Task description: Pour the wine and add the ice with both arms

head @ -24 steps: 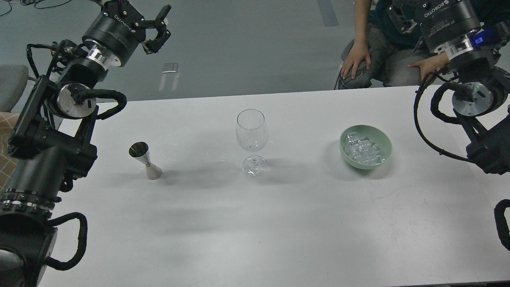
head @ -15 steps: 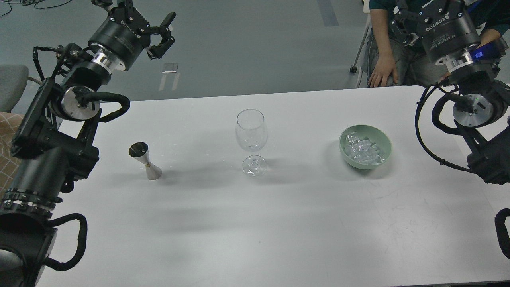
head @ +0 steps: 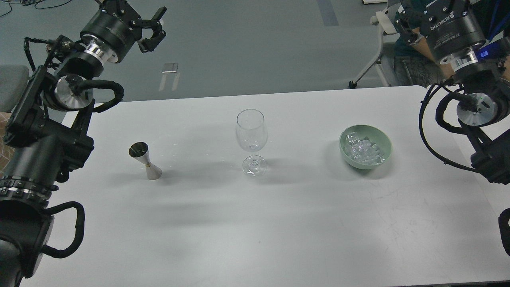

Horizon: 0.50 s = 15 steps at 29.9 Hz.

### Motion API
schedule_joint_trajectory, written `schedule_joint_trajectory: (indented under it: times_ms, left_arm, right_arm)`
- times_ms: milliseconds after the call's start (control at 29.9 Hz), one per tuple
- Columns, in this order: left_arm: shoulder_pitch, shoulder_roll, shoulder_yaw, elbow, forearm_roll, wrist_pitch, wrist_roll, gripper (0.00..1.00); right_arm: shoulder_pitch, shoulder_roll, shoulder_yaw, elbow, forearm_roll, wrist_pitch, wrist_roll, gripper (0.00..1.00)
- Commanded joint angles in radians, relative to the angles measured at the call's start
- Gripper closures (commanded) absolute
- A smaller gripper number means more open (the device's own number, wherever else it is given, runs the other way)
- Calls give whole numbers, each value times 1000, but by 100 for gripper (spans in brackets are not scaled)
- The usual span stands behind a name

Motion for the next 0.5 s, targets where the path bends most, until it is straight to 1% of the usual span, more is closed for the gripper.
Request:
schedule_joint_trajectory:
  times_ms: [0, 67, 134, 167, 200, 301, 468]
  left_arm:
    - [-3, 3, -1, 11, -5, -4, 15, 2]
    - [-9, 1, 1, 14, -5, -10, 26, 2]
    - [-10, -5, -1, 14, -7, -9, 15, 2]
    - [-10, -8, -1, 14, -7, -10, 15, 2]
    - [-10, -14, -1, 9, -5, -22, 25, 2]
    - [-8, -23, -2, 11, -8, -7, 12, 2]
    - [-2, -32, -1, 15, -7, 2, 14, 2]
  right_arm:
    - [0, -23, -7, 3, -1, -13, 0, 0]
    - [2, -29, -7, 3, -1, -45, -2, 0]
    - [9, -34, -8, 0, 0, -68, -2, 0]
    - [11, -34, -7, 0, 0, -68, -4, 0]
    - [11, -32, -8, 0, 0, -71, -2, 0]
    - [0, -32, -19, 5, -1, -68, -4, 0]
    - [-3, -35, -28, 6, -3, -63, -2, 0]
